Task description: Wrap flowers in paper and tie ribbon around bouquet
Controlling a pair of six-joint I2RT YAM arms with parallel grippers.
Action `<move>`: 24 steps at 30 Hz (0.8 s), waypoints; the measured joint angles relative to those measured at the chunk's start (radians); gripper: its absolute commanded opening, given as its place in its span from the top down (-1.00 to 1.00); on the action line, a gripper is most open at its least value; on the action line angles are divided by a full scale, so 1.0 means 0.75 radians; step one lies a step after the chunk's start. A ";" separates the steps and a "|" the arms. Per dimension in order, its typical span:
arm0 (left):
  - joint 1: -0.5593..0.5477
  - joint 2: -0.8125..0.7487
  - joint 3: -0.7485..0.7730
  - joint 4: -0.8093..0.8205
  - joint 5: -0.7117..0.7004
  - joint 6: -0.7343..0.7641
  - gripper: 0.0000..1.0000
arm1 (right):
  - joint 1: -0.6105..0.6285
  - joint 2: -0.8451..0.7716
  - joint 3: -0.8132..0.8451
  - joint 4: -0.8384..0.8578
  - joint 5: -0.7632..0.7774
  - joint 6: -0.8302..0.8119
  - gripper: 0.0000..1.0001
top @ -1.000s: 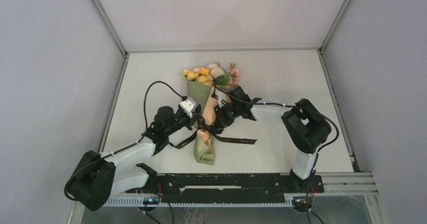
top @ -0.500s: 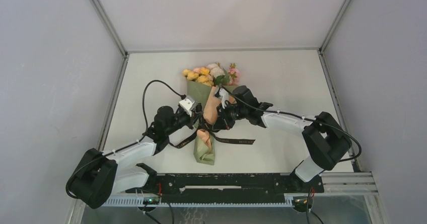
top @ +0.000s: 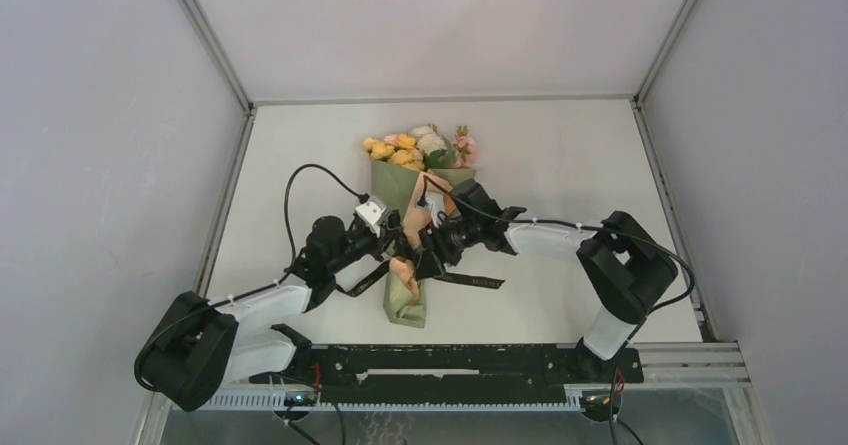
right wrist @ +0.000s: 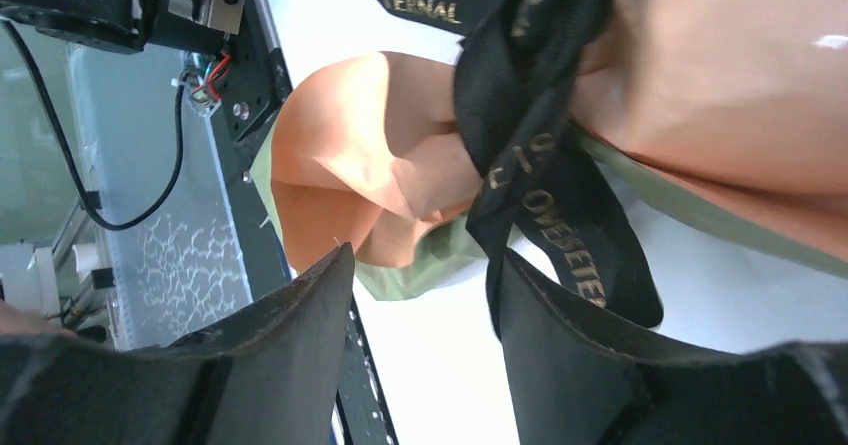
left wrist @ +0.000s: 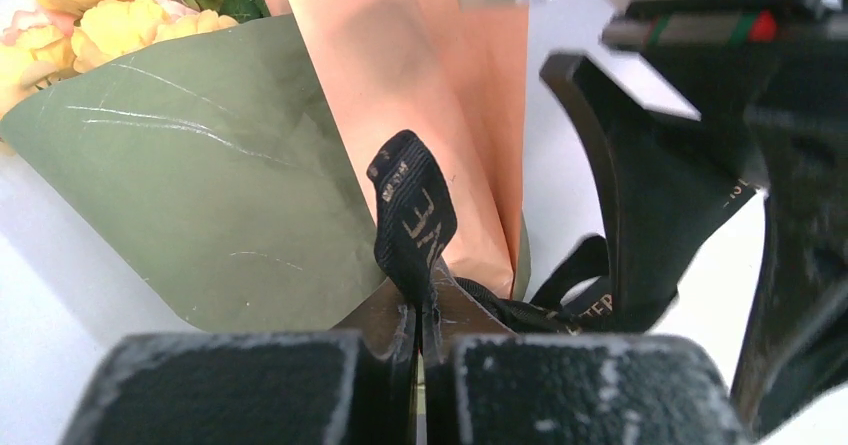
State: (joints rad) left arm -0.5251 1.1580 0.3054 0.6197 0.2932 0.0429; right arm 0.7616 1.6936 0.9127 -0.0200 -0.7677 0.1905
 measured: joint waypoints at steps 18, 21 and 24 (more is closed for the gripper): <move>0.000 0.003 -0.015 0.031 0.009 0.012 1.00 | -0.202 -0.090 0.231 -0.256 0.284 -0.163 0.55; 0.000 0.003 -0.016 0.032 0.009 0.013 1.00 | -0.157 0.009 0.246 -0.268 0.313 -0.191 0.61; 0.000 0.004 -0.016 0.034 0.009 0.013 1.00 | -0.111 0.065 0.246 -0.296 0.319 -0.222 0.62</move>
State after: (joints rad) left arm -0.5251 1.1606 0.2935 0.6453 0.3000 0.0528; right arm 0.6785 1.7424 1.0969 -0.2420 -0.5282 0.0238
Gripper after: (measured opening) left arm 0.006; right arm 0.197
